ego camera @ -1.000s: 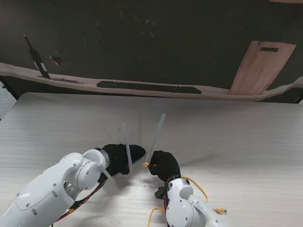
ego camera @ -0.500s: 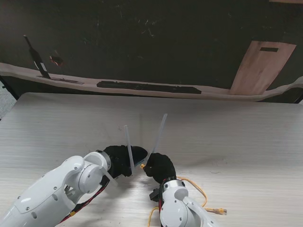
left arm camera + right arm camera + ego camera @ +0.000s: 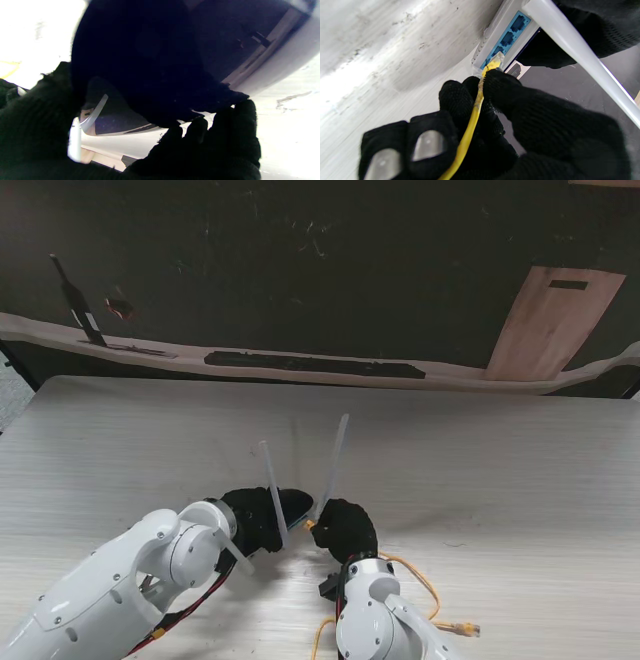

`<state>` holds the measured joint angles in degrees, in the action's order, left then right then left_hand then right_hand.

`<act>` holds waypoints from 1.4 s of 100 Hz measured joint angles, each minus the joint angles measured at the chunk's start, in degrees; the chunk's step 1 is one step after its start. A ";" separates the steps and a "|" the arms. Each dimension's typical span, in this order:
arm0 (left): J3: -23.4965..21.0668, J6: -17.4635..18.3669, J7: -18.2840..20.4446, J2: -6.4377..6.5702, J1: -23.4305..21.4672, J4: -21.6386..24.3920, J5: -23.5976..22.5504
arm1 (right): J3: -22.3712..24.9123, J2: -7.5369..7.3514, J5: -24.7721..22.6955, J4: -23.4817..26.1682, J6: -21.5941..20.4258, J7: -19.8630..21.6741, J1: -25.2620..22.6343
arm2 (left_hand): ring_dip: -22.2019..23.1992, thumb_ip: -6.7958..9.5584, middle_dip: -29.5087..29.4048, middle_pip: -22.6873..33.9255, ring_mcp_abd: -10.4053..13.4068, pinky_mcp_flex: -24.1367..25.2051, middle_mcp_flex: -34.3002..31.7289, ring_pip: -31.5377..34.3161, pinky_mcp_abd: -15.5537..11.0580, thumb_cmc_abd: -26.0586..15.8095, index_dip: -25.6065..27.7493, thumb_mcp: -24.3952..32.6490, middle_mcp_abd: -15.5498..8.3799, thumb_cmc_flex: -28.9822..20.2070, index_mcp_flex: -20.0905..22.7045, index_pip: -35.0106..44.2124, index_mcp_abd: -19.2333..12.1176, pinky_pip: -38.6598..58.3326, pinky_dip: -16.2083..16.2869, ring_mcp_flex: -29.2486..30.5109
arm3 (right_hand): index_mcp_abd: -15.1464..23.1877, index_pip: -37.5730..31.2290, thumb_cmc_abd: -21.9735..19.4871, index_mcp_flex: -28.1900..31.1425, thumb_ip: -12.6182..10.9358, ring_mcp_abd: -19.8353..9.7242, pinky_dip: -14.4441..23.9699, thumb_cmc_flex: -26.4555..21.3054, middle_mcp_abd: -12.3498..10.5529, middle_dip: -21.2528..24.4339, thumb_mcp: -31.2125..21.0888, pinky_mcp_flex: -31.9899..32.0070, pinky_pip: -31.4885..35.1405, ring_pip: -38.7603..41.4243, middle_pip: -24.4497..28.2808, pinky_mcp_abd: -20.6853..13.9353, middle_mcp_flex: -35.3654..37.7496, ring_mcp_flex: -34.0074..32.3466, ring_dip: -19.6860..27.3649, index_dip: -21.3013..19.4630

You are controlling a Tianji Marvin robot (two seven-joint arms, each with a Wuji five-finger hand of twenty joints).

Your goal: Untangle the Ethernet cable and plug it into the router

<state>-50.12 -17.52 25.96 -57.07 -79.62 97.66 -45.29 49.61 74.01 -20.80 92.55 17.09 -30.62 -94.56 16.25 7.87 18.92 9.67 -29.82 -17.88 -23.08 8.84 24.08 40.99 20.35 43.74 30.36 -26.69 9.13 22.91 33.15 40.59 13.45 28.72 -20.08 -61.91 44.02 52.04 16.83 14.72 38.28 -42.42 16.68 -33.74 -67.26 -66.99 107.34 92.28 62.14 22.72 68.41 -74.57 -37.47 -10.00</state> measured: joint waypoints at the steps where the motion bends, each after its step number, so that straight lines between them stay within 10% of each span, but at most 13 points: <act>1: 0.00 -0.04 0.03 0.00 0.00 0.02 0.01 | 0.00 0.02 0.03 -0.04 0.03 -0.03 0.02 | 0.00 0.00 0.00 0.00 0.00 0.00 0.00 0.00 0.00 0.00 0.00 0.00 0.00 0.00 0.00 0.00 0.00 0.00 0.00 0.00 | 0.00 0.00 0.00 0.00 0.00 0.00 0.00 -0.01 0.00 0.00 0.00 0.00 0.00 0.00 0.00 0.00 0.00 0.00 0.00 0.00; 76: 1.44 -1.94 -0.30 0.13 0.83 0.12 0.75 | -0.32 1.64 6.02 -1.01 2.97 -1.90 1.46 | 1.18 -0.83 0.07 0.03 -0.60 0.00 -0.01 0.03 0.79 -0.19 0.00 -0.01 0.10 0.04 0.00 0.15 0.04 0.44 0.00 0.00 | -0.67 -1.70 0.05 0.26 0.00 0.11 1.62 -0.14 0.00 0.00 0.53 -0.02 0.01 0.09 0.00 0.00 0.18 0.00 -1.52 0.02; 140: -0.01 1.05 1.33 0.27 1.34 -0.74 2.83 | -2.12 0.28 -2.34 -2.73 -0.37 -1.56 2.63 | 1.49 -1.54 0.09 0.09 -1.36 0.07 -0.02 0.13 1.63 -0.35 0.00 -0.01 0.83 0.04 0.00 0.31 0.82 0.87 0.03 0.00 | -0.99 -2.47 0.07 0.79 0.00 0.40 2.85 -0.14 0.17 0.00 1.16 -0.55 0.01 0.30 0.00 0.18 0.82 -0.49 -2.07 0.03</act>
<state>-50.13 -16.47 27.29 -56.80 -78.27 96.93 -42.46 47.49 74.29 -23.14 89.83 16.72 -32.17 -91.93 17.74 6.33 19.01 9.76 -31.18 -17.81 -23.10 8.97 25.72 40.64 20.35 43.73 31.19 -26.66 9.13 23.21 33.97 41.47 13.48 28.72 -21.07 -64.38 44.09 52.83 16.83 15.12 41.14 -42.56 16.86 -33.74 -66.10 -67.54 107.35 92.57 62.14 22.91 69.24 -75.06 -39.54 -9.97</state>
